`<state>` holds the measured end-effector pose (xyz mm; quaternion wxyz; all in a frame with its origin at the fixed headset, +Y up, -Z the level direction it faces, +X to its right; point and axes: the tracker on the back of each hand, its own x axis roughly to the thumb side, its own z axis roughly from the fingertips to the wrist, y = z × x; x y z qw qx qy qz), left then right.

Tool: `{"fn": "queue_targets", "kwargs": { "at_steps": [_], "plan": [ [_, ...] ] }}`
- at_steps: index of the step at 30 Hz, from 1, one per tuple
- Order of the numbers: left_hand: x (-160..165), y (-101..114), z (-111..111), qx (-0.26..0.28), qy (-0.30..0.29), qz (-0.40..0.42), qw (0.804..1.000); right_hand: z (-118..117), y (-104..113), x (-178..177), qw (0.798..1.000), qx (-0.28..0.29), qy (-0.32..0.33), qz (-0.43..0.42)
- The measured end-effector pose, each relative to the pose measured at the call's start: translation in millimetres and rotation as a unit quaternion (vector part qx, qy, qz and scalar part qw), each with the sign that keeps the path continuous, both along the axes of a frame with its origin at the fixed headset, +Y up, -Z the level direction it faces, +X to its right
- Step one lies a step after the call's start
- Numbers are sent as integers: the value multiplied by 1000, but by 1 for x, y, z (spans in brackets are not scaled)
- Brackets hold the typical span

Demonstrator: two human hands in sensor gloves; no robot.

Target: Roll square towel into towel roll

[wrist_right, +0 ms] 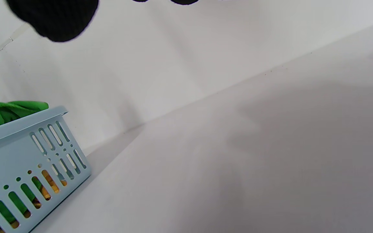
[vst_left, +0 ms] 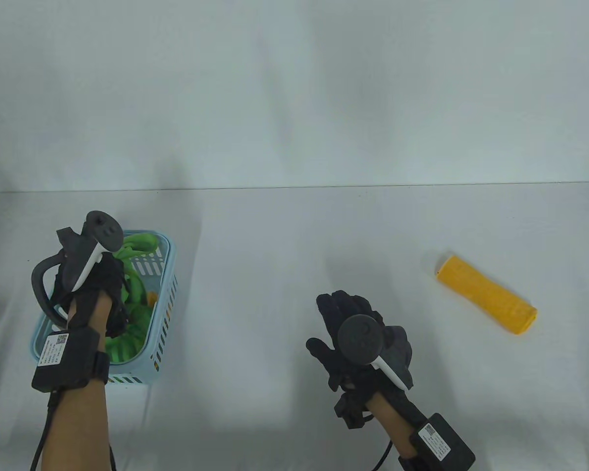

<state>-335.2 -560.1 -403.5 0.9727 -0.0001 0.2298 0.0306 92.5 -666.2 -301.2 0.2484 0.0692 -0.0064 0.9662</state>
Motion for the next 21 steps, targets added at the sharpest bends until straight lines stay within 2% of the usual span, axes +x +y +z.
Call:
{"fn": "queue_targets", "kwargs": {
  "at_steps": [10,16,21],
  "plan": [
    [29,66,23,99,-44,0,994,-1,0,6,1000,-4,-13,-10],
    [42,99,36,162,-78,43,983,-2,0,10,1000,-6,-20,-15],
    [55,124,46,208,-118,103,966,-3,0,12,999,-8,-24,-19]
  ]
}}
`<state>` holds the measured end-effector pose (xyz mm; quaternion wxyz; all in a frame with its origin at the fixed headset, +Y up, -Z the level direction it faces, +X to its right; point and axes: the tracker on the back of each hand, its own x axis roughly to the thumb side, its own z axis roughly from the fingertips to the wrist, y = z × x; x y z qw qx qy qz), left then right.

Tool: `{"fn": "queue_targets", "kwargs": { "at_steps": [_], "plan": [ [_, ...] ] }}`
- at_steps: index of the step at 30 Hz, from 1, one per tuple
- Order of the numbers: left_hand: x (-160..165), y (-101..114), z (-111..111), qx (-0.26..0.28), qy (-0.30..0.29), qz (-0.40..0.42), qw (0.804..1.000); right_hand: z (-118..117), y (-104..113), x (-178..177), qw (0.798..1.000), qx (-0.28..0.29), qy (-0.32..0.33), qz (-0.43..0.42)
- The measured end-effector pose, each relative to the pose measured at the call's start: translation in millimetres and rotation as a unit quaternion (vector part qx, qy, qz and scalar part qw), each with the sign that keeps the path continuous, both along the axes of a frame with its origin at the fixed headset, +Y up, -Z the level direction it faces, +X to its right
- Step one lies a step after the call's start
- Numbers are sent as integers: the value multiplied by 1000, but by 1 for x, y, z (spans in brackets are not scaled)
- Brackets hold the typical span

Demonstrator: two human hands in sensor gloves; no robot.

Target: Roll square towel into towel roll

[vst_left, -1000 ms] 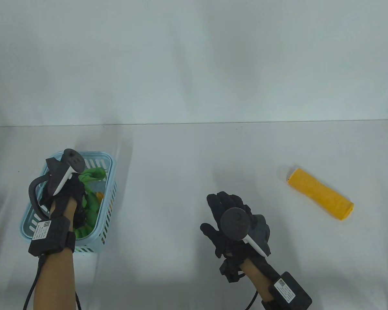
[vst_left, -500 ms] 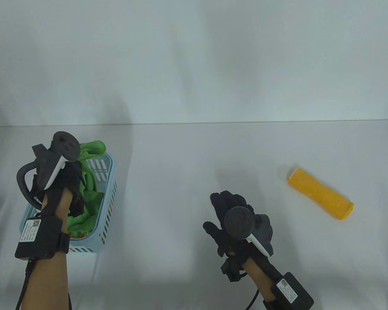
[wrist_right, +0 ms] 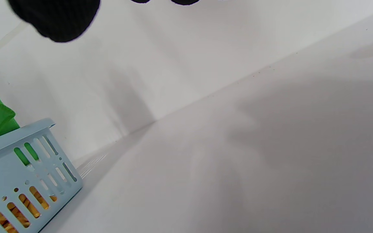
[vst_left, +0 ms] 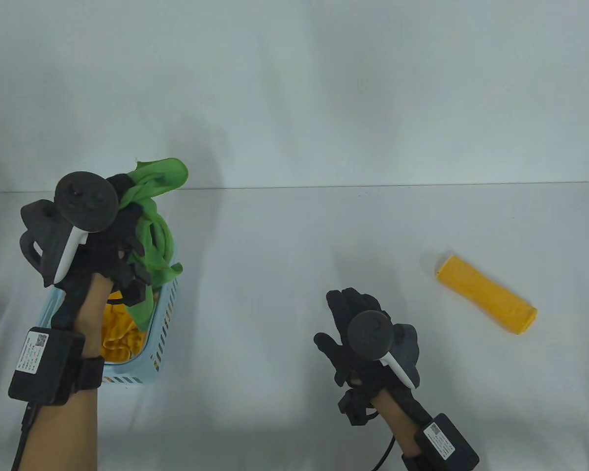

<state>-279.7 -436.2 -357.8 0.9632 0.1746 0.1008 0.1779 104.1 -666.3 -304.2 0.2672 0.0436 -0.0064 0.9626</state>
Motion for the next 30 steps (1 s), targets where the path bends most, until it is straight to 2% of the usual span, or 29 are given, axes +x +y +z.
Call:
{"fn": "queue_targets", "kwargs": {
  "at_steps": [7,13,18,23,30],
  "plan": [
    [28,25,10,40,-88,77,992,-1,0,3,1000,-2,-8,-5],
    [56,26,15,41,-158,126,979,-4,1,9,1000,-3,-22,-16],
    [82,-3,18,19,-207,143,968,-7,2,17,999,-4,-37,-32],
    [104,-48,24,1,-237,148,960,-9,2,28,997,-8,-59,-56],
    [110,-96,36,0,-245,154,957,-10,1,32,996,-12,-66,-59]
  ]
}}
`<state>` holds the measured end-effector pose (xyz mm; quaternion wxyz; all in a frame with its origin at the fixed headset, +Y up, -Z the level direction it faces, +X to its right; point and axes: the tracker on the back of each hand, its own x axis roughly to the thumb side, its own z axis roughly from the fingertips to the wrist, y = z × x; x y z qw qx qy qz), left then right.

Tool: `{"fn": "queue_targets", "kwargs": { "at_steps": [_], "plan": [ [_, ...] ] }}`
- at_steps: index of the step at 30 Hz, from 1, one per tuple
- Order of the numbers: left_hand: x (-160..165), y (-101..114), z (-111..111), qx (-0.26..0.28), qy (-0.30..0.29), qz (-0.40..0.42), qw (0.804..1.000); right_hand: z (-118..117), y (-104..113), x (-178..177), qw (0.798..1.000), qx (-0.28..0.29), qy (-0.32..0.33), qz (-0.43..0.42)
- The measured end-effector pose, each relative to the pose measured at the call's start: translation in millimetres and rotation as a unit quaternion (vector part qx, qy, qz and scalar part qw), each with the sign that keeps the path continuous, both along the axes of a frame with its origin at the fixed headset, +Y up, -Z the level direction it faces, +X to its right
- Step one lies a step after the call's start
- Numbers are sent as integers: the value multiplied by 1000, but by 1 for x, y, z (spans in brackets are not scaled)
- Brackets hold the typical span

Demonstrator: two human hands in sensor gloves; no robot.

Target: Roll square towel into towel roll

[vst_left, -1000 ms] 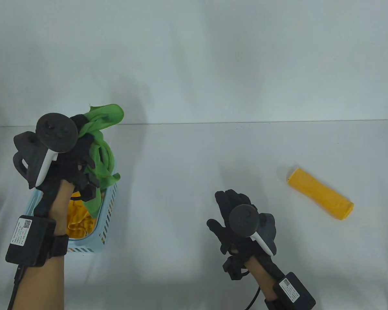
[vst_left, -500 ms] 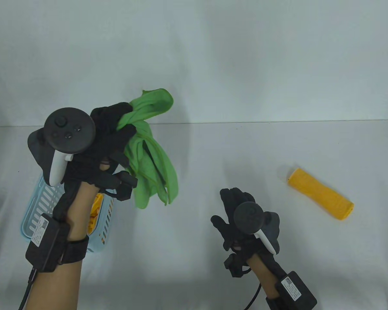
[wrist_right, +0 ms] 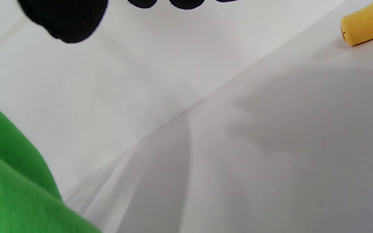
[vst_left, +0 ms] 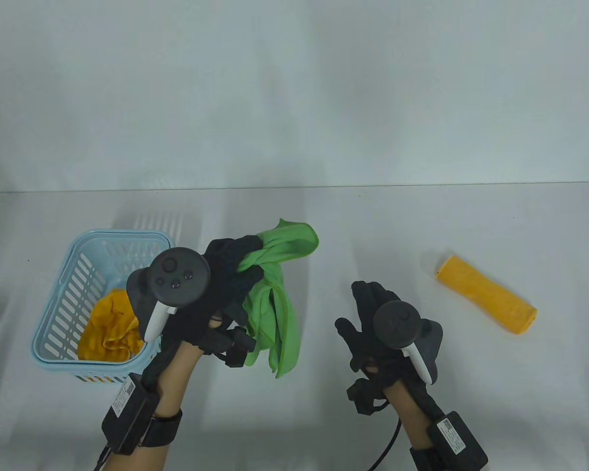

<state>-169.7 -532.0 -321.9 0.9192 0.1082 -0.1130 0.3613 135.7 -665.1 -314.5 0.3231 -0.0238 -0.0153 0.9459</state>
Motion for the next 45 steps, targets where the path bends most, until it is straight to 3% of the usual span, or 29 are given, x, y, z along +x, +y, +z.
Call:
{"fn": "queue_targets", "kwargs": {
  "at_steps": [7,18,23,30,45],
  "plan": [
    [-9,-28,9,7,15,25,1000,6,5,-11,999,21,24,12],
    [-23,-54,11,-29,51,25,998,16,5,-34,996,36,77,34],
    [-27,-62,4,-50,68,27,996,30,14,-52,989,58,138,-9],
    [-12,-69,2,-59,55,2,997,41,18,-83,971,40,216,-96],
    [27,-73,6,-82,-15,-22,996,31,9,-88,984,17,163,-67]
  ]
}}
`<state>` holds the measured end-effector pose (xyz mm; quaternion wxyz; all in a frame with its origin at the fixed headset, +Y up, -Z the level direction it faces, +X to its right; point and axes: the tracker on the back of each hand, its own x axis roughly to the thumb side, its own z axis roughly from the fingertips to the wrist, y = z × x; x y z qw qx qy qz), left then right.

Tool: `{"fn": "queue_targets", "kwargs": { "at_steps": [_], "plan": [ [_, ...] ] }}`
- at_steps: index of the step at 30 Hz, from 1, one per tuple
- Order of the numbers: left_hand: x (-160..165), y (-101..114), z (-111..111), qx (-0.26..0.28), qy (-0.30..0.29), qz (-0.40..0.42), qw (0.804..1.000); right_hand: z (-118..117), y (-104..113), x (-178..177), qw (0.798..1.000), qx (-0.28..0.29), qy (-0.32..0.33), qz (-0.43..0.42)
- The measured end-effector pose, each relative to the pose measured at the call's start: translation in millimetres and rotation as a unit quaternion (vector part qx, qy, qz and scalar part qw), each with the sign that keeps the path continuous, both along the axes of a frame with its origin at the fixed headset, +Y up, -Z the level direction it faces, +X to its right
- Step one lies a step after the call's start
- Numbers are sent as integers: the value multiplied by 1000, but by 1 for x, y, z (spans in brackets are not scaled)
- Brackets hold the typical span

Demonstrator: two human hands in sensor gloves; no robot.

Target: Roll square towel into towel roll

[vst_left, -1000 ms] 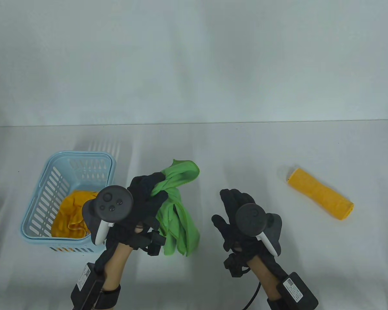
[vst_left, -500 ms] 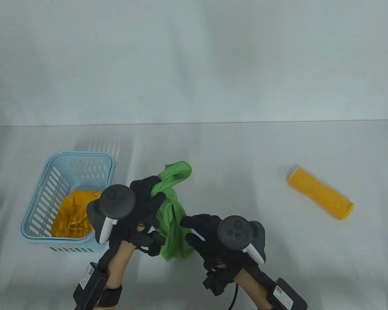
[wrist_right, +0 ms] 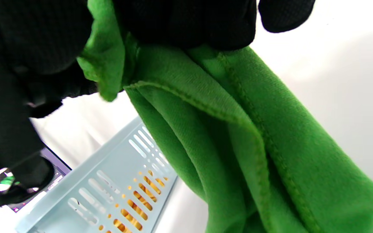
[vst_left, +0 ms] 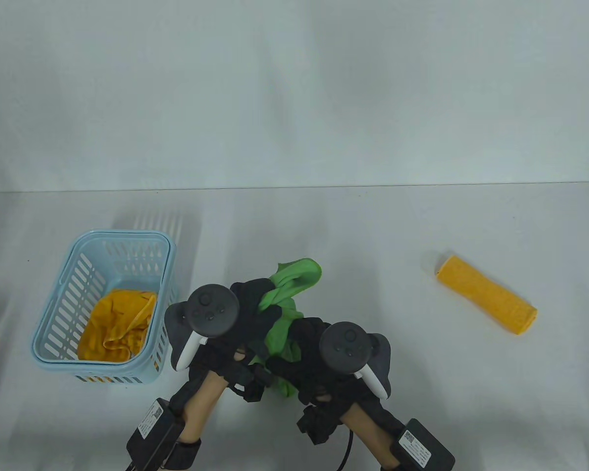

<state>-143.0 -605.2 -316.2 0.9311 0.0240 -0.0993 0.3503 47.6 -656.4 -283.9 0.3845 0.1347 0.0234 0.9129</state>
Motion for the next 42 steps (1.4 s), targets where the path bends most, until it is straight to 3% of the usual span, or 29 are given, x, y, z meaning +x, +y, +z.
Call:
{"fn": "queue_targets", "kwargs": {
  "at_steps": [8,17,26,34,42],
  "plan": [
    [1,-2,0,3,9,-9,1000,-3,-1,-2,999,9,-26,27],
    [-9,-11,-9,-9,38,-20,999,-7,5,19,993,22,-92,-73],
    [-9,-13,-11,-11,42,-24,999,-6,4,11,999,-5,-51,2],
    [-9,-21,-13,-27,41,-42,998,-7,11,25,989,58,-133,-4],
    [0,-36,-16,-55,28,-52,997,-7,21,34,981,108,-162,-10]
  ]
}}
